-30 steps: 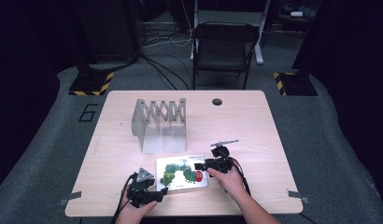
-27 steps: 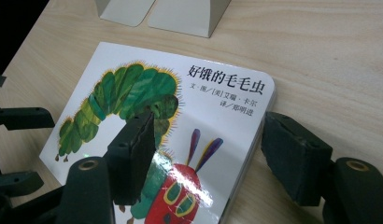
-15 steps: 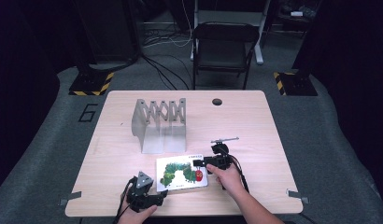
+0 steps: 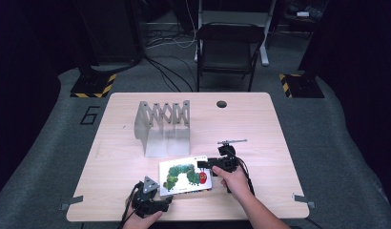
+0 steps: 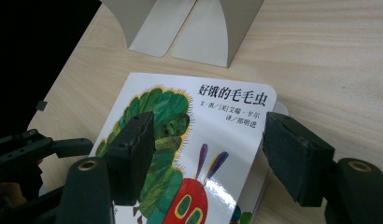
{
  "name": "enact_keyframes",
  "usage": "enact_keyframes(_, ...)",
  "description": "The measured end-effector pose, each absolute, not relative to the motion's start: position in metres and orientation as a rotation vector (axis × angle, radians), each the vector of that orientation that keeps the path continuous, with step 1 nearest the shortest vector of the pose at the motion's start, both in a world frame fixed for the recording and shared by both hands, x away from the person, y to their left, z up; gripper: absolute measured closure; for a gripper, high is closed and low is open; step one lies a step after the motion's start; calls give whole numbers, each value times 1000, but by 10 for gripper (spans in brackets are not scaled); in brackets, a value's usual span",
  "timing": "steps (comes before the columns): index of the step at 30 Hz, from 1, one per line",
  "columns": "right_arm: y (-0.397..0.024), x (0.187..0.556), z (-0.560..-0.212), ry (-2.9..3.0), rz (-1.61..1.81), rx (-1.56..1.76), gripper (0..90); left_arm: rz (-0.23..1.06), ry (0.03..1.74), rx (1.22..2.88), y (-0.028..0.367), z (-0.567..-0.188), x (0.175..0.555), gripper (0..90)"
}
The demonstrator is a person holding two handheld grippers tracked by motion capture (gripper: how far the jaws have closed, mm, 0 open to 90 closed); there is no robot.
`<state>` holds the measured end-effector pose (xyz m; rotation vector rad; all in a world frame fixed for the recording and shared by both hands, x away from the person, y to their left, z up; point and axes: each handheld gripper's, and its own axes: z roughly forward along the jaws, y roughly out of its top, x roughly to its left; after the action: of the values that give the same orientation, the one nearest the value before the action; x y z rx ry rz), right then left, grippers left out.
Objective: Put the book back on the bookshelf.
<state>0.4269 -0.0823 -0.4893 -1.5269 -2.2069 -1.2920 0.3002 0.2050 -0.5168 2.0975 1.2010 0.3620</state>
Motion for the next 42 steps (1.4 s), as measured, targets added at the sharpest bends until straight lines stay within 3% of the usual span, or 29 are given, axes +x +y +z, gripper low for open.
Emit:
enact_keyframes(6,-81,427,-486,-2220,-1318,-1510,343,330,1221,2073,204,-517,303,278)
enact_keyframes(21,-81,425,-482,-2221,-1336,-1499,343,438,1262,2045,191,-521,300,267)
enact_keyframes(37,-84,425,-490,-2247,-1248,-1498,316,427,1284,2018,195,-521,301,269)
enact_keyframes(42,-83,426,-496,-2262,-1204,-1450,357,423,1282,2021,196,-521,302,269)
